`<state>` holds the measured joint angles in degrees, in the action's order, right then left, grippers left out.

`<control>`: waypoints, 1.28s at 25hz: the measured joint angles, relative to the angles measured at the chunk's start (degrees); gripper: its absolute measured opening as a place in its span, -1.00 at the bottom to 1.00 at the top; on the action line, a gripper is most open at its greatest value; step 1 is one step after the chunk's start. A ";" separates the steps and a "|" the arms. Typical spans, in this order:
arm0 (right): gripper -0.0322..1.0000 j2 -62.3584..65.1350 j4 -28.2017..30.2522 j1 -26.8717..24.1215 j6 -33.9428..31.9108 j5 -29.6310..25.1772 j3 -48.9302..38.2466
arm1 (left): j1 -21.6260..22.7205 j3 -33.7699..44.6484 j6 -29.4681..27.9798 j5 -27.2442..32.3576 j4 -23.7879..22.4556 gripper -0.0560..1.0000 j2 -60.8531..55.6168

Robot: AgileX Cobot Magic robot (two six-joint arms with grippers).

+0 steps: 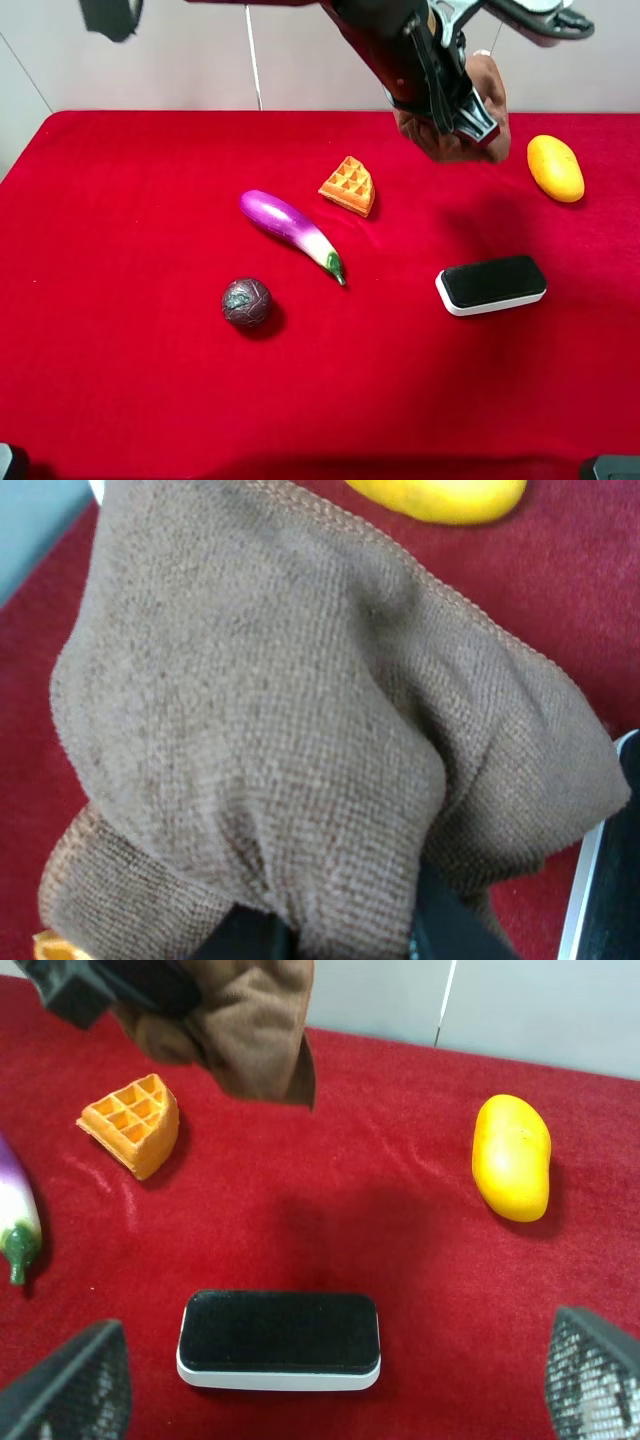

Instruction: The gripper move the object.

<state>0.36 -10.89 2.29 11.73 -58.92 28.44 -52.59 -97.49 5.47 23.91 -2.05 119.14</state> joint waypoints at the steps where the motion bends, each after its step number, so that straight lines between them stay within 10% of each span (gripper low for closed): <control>1: 0.28 0.00 0.00 0.00 0.00 0.00 0.00 | -0.12 0.00 0.00 0.00 -0.02 -0.62 0.62; 32: 0.28 0.00 -0.24 0.00 0.00 0.00 0.00 | -0.37 -0.05 1.07 -3.57 0.01 -0.62 12.83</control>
<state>0.36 -11.13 2.29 11.73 -58.92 28.44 -52.96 -97.54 6.54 20.34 -2.03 131.97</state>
